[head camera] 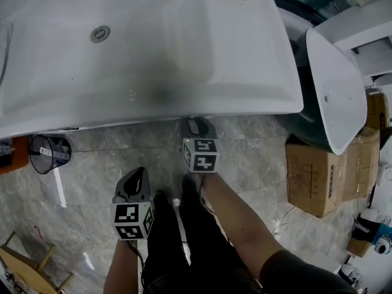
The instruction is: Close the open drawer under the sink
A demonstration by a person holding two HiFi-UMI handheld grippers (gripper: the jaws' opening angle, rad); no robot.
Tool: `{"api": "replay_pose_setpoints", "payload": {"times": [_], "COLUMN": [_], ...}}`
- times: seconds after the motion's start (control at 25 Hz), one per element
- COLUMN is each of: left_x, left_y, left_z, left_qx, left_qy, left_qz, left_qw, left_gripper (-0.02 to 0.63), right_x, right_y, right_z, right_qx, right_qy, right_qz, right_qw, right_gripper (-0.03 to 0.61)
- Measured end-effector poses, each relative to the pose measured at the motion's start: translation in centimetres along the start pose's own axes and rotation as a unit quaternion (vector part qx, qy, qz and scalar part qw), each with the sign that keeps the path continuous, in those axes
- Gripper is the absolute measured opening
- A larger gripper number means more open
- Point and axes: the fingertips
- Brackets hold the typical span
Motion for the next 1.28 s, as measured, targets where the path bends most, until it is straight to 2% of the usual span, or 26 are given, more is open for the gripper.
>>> {"api": "replay_pose_setpoints", "payload": {"times": [0.32,0.72,0.88,1.04,1.28], "left_x": [0.0,-0.4,-1.1,-2.2,-4.4], "left_y": [-1.3,-2.3,-3.4,-4.3,-5.2], "left_z": [-0.7,0.0,1.8,5.0,9.7], "left_qx": [-0.007,-0.014,-0.022,-0.026,-0.027], "left_qy": [-0.001,0.013,0.032,0.054,0.081], "left_qz": [0.003,0.001,-0.013,-0.031,-0.042], "left_qw": [1.0,0.9998,0.9992,0.9977,0.9954], "left_gripper": [0.015,0.015,0.015,0.015,0.015], "right_x": [-0.4,-0.3,-0.4,0.2,1.6], "right_y": [-1.2,-1.5,-1.8,-2.8,-5.7], "right_z": [-1.5,0.0,3.3,9.0,17.3], "right_qx": [0.002,0.009,0.008,-0.007,-0.037], "right_qy": [-0.003,0.005,0.027,0.044,0.043], "right_qz": [0.0,0.016,-0.003,-0.027,-0.033], "right_qw": [1.0,1.0,1.0,0.999,0.998], "right_gripper": [0.149,0.149,0.149,0.149,0.148]}}
Point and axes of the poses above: the fingertips, and each gripper's own axes: z backward along the fingers, x to its left, y out of its underside, and after that the axes turned 10 degrees about z, right-handed
